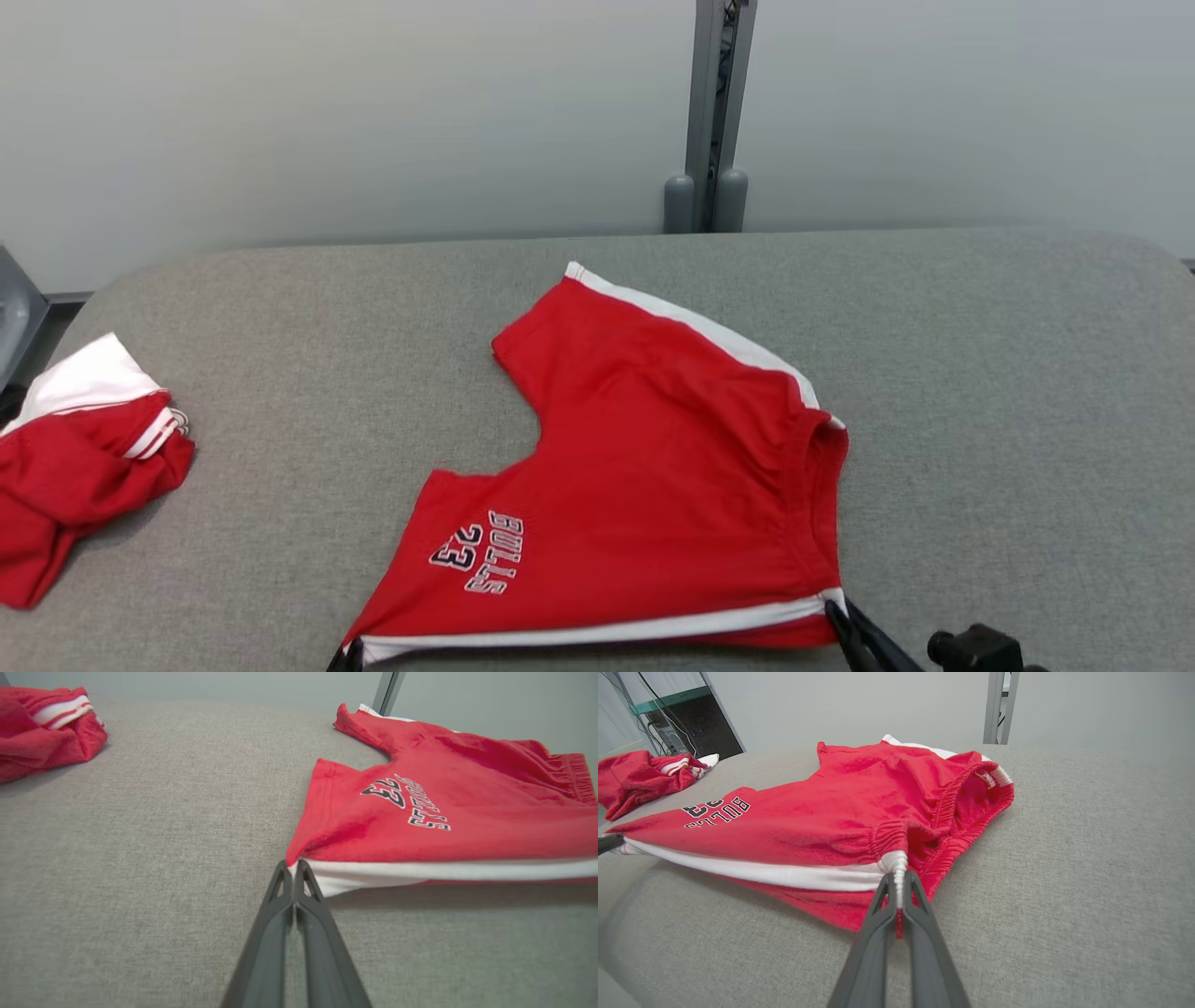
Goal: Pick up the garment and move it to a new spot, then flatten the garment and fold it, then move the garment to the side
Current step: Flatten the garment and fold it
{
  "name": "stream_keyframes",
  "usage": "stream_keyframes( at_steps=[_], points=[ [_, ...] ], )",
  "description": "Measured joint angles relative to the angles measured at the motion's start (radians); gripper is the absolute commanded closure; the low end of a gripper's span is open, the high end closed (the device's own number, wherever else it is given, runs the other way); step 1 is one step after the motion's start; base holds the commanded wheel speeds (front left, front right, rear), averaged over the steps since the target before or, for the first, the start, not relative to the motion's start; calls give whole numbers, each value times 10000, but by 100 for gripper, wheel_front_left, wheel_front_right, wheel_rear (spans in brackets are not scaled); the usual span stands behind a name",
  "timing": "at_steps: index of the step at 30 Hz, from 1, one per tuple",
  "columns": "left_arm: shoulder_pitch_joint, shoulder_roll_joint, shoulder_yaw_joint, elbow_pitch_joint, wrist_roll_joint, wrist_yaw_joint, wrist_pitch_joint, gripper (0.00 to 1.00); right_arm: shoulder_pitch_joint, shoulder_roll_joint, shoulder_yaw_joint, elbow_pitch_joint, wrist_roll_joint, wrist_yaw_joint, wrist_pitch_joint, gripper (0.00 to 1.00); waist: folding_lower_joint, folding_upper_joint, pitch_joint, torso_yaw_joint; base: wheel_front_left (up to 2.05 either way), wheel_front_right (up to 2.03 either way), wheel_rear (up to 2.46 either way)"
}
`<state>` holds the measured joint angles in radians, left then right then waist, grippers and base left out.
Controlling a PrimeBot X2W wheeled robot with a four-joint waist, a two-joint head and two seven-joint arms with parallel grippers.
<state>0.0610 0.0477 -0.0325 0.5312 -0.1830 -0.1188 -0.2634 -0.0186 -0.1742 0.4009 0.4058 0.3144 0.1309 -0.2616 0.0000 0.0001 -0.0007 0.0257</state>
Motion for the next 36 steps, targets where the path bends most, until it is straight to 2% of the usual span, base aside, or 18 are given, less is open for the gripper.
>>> stream_keyframes(
  at_steps=[5, 11, 14, 21, 30, 36],
  points=[
    [779, 0, 251, -380, -2, 44, 2, 100, 806, -13, 196, -198, 123, 0, 0, 100, 0, 0, -460, -137, 0, 0, 0],
    [173, 10, 295, -938, 395, 2, 0, 100, 831, 21, -40, -543, 284, 0, 0, 100, 0, 0, -221, -304, 0, 0, 0],
    [-807, 115, 88, -917, 675, -42, 0, 100, 435, 234, -322, -683, 313, 0, 2, 100, 0, 0, 51, -412, 0, 0, 0],
    [-4289, 895, -851, 303, 1152, -98, 0, 100, -1316, 855, -1058, -734, 535, 0, 2, 100, 0, 0, 1237, -686, 0, 0, 0],
    [-8073, 1799, -3114, 2322, 805, -113, -2, 100, -2877, 1229, -1735, -412, 399, 0, 2, 100, 0, 0, 2992, -1197, 0, 0, 0],
    [-9690, 1745, -3848, 3609, 543, -113, 0, 100, -3341, 1246, -1615, -709, 1135, 0, 0, 100, 0, 0, 3949, -1528, 0, 0, 0]
  ],
)
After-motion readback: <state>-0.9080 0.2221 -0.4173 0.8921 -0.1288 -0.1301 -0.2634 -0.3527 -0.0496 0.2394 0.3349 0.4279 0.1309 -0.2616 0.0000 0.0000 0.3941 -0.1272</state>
